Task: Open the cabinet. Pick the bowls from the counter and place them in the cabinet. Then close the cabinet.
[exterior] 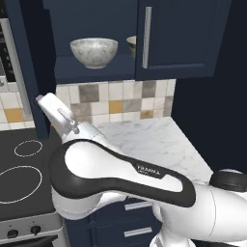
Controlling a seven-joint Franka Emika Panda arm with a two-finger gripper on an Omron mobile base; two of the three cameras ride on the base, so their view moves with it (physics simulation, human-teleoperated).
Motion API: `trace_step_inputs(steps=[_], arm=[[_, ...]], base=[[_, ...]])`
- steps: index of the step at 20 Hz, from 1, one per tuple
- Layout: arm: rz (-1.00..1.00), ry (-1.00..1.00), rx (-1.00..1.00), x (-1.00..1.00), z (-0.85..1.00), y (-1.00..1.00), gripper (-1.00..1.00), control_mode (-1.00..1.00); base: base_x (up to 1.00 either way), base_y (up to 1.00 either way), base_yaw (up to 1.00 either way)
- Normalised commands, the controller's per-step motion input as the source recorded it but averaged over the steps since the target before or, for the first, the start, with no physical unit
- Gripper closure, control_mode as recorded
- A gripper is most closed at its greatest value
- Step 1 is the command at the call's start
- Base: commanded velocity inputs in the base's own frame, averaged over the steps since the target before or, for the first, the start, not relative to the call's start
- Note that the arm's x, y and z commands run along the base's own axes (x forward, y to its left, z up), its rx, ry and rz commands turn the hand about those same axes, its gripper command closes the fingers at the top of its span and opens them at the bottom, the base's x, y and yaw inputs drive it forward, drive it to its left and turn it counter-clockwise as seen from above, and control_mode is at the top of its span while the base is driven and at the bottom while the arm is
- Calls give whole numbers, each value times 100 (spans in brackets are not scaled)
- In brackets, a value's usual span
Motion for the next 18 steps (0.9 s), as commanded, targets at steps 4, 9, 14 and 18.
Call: trace_step_inputs(steps=[4, 9, 14, 18], arm=[[-45, -1, -27, -51, 0, 56, -100, -100], [-44, 0, -30, -21, 0, 75, -100, -100], [-44, -2, -25, -48, 0, 69, -100, -100], [-35, -22, -10, -98, 23, 33, -100, -100]], base=[[0, 0, 0], [0, 0, 0], [0, 0, 0], [0, 0, 0]])
